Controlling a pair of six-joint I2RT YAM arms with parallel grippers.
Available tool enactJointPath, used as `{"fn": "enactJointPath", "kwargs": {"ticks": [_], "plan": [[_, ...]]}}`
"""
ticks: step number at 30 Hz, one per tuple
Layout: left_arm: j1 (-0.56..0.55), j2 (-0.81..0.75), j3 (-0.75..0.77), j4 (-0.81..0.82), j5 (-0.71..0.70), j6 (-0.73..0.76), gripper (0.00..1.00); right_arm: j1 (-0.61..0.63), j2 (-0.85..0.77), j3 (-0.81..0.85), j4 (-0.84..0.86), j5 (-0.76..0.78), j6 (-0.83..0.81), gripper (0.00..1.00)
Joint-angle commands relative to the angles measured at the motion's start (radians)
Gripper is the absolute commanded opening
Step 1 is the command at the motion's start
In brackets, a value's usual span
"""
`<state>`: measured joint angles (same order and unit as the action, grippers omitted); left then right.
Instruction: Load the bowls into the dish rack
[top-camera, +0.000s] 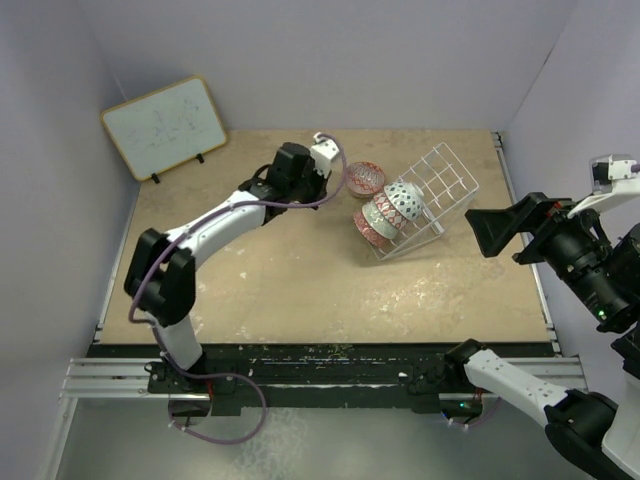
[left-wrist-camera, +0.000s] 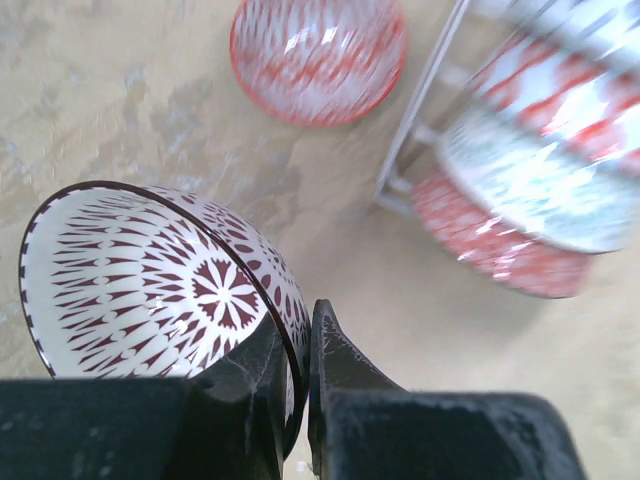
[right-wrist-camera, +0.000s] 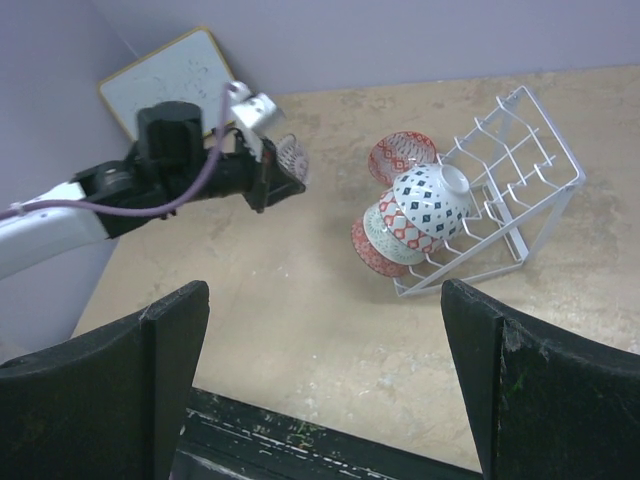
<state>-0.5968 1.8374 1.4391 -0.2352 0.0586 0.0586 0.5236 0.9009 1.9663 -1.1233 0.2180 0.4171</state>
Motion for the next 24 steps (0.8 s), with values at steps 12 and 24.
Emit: {"fn": "enactJointPath", "kwargs": {"ticks": [12,24], "plan": [[-0.022,-0.211,-0.289,1.185,0.427,-1.064,0.00,0.006,0.013,0.092,-0.003,-0.035,0.018,1.00],[-0.134,0.088,-0.088,1.660,0.311,-1.395,0.00,0.006,-0.003,0.068,0.008,-0.046,0.022,1.00]]}}
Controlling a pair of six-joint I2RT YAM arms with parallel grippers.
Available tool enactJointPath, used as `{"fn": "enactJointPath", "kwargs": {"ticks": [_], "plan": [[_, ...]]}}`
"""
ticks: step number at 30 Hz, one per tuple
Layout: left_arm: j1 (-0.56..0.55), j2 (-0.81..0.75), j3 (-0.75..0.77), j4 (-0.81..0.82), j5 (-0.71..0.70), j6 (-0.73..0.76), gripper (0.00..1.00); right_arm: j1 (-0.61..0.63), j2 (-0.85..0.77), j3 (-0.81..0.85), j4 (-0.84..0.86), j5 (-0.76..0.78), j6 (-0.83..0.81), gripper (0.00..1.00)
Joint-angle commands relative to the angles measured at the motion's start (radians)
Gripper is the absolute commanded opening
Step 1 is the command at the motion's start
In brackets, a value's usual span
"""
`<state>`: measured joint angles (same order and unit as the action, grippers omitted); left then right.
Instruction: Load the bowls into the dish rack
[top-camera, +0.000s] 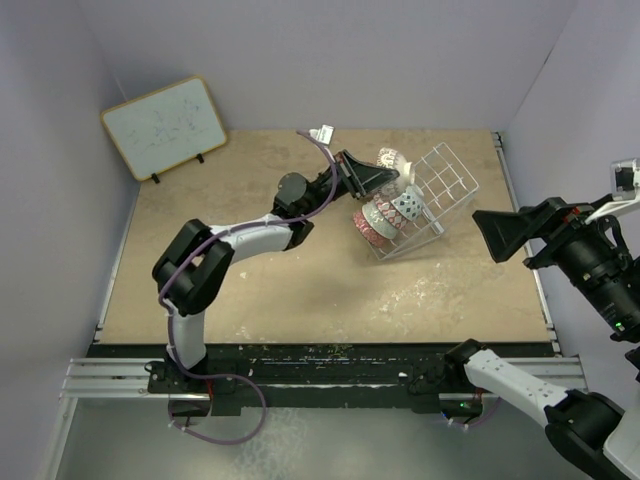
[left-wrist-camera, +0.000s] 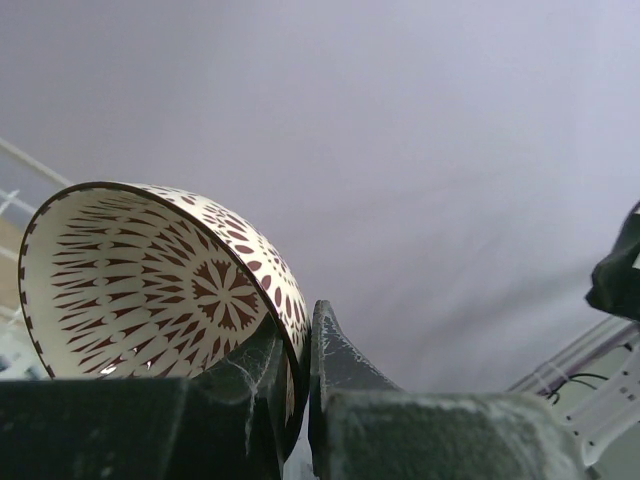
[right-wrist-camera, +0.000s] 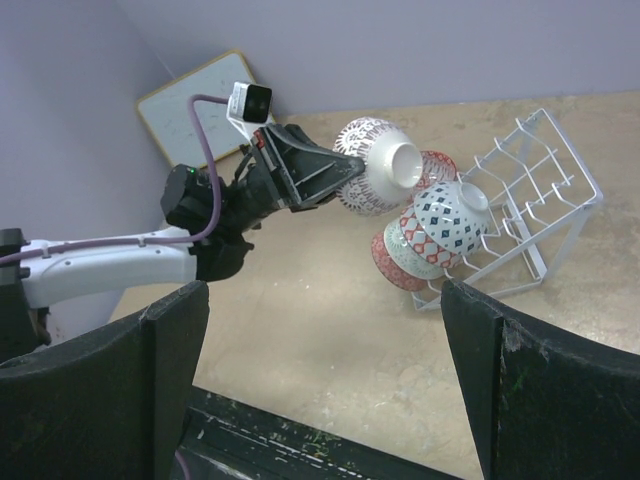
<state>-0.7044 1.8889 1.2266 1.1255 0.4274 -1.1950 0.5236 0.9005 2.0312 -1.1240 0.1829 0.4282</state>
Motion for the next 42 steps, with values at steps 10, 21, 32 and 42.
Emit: {"fn": "enactJointPath", "kwargs": {"ticks": [10,21,32,42], "plan": [[-0.088,0.205,0.235,0.334,-0.228,-0.198,0.00,0.006,-0.015,0.006,-0.012,0.003,0.004,1.00],[-0.112,0.376,0.390,0.368,-0.314,-0.271,0.00,0.014,-0.028,0.004,-0.023,0.032,0.000,1.00],[-0.111,0.469,0.438,0.327,-0.321,-0.315,0.00,0.042,-0.039,-0.007,-0.031,0.064,0.016,1.00],[-0.110,0.495,0.430,0.291,-0.331,-0.330,0.00,0.061,-0.045,-0.018,-0.028,0.083,0.023,1.00]]}}
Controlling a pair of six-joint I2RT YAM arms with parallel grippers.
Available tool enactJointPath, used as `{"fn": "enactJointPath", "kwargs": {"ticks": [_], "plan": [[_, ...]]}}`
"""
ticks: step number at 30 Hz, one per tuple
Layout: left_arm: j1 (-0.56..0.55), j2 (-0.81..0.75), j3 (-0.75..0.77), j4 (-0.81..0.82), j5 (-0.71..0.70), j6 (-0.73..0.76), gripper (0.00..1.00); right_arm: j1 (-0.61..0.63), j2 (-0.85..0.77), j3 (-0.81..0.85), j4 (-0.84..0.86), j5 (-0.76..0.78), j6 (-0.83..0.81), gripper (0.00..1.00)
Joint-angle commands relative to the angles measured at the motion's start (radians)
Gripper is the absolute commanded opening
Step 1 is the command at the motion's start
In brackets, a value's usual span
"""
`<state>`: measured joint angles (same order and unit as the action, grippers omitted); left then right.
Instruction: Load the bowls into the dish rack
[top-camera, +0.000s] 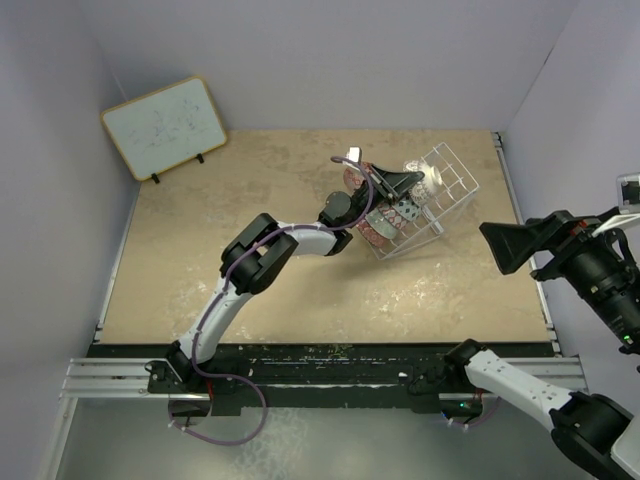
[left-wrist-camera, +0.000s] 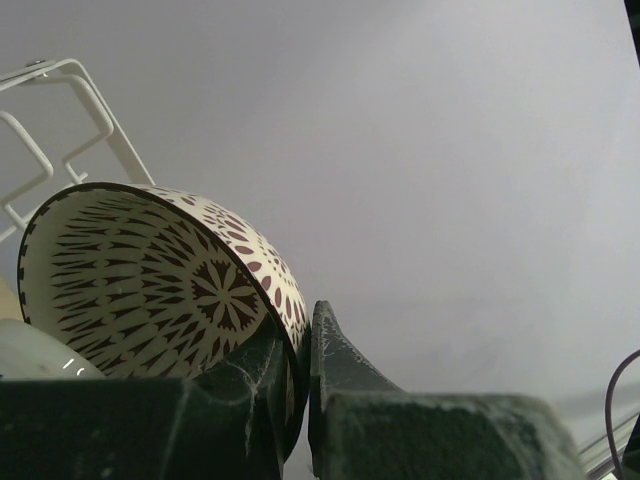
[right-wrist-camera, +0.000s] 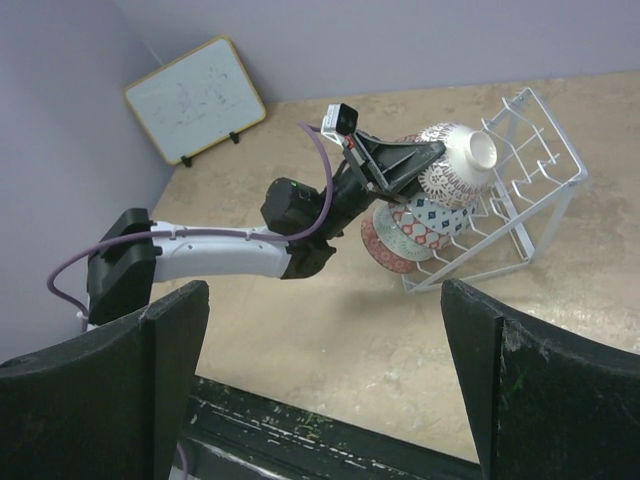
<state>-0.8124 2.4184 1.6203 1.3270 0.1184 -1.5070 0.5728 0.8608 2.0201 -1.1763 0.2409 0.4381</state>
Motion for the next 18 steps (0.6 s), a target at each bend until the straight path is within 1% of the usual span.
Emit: {"fn": "enactJointPath", "kwargs": {"ticks": [1,12,16,18], "plan": [[-0.002,-0.033,0.034,0.087,-0.022,-0.018,0.00,0.013,-0.006,-0.010,0.026,0.026,0.014,1.00],[0.009,-0.007,0.036,0.048,-0.035,-0.050,0.00,0.029,-0.018,-0.036,0.027,0.042,0.026,1.00],[0.011,-0.018,0.041,-0.002,-0.042,-0.062,0.00,0.033,-0.022,-0.048,0.031,0.048,0.027,1.00],[0.011,-0.032,0.042,-0.041,-0.045,-0.062,0.02,0.035,-0.024,-0.055,0.033,0.053,0.030,1.00]]}}
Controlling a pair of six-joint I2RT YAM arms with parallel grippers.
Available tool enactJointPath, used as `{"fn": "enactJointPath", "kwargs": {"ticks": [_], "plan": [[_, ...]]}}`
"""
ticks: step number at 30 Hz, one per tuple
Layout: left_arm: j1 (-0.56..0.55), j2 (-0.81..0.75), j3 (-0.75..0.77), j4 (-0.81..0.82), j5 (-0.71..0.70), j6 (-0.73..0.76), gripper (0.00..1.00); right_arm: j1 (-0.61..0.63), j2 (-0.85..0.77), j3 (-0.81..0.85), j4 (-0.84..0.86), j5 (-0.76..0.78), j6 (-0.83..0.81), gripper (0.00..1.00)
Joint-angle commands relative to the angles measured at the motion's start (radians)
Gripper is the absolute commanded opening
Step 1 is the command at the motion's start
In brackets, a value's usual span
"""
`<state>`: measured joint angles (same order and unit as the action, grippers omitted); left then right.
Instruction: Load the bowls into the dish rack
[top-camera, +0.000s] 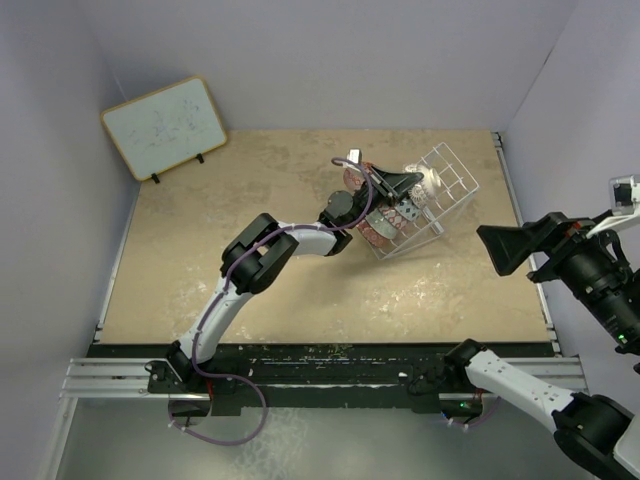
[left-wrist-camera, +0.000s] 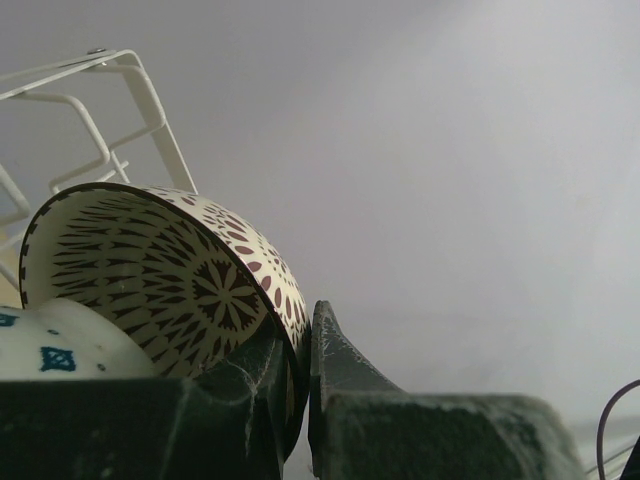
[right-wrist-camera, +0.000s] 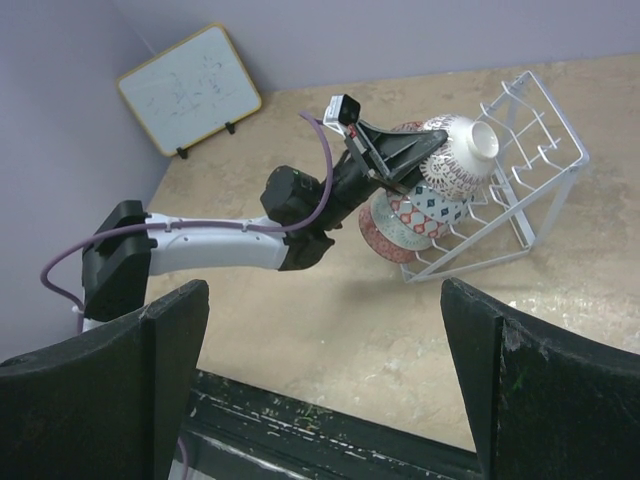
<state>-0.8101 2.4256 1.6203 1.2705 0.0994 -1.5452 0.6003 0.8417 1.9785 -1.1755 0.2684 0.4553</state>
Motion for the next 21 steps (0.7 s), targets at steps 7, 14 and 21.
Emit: {"fn": "enactJointPath", "kwargs": {"ticks": [7,14,21], "plan": [[0.012,-0.088,0.050,-0.107,-0.036,-0.037,0.10,0.017,-0.012,-0.025,0.037,0.037,0.016,1.00],[0.012,-0.129,0.046,-0.221,-0.050,-0.039,0.10,0.024,-0.022,-0.030,0.034,0.044,0.023,1.00],[0.011,-0.186,0.026,-0.332,-0.073,-0.044,0.12,0.030,-0.028,-0.030,0.030,0.050,0.028,1.00]]}}
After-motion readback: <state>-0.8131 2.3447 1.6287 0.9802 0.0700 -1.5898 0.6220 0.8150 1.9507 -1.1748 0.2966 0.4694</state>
